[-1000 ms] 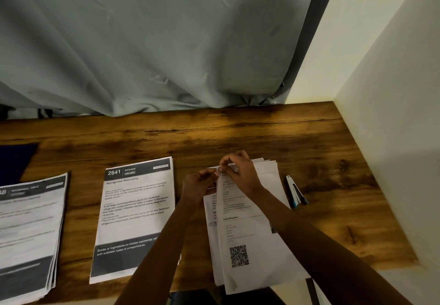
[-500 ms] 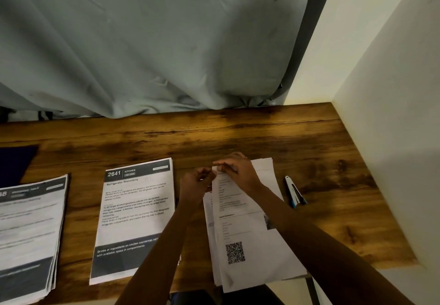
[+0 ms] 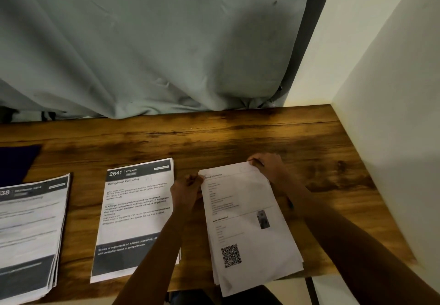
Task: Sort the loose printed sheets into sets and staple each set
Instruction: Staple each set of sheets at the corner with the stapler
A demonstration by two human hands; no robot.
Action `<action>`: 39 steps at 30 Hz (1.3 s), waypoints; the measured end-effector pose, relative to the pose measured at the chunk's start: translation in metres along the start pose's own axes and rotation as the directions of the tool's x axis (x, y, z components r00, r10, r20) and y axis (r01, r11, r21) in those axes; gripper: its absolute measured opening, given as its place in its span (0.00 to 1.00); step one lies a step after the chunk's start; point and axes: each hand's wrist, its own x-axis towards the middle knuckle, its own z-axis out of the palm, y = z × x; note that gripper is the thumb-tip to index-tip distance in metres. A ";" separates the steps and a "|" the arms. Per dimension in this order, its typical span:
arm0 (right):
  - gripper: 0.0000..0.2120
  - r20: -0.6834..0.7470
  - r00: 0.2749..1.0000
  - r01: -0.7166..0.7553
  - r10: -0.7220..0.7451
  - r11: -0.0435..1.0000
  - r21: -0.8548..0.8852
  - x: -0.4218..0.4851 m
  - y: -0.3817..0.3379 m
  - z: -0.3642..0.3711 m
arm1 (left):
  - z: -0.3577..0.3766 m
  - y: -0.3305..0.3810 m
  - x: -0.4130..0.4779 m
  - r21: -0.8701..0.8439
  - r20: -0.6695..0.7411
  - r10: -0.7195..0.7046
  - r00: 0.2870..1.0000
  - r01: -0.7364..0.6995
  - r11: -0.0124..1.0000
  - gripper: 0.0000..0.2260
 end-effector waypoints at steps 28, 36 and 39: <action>0.08 -0.052 0.831 -0.308 0.554 0.536 0.786 -0.013 0.013 0.013 | -0.012 -0.004 0.015 -0.134 0.329 0.065 0.942 -0.022 0.991 0.12; 0.09 -0.049 0.826 -0.327 0.562 0.548 0.770 -0.011 0.009 0.012 | -0.016 0.001 0.019 -0.135 0.352 0.042 0.935 0.007 0.991 0.11; 0.08 -0.049 0.825 -0.323 0.563 0.541 0.777 -0.011 0.008 0.012 | -0.016 0.002 0.019 -0.140 0.362 0.040 0.931 0.012 0.990 0.11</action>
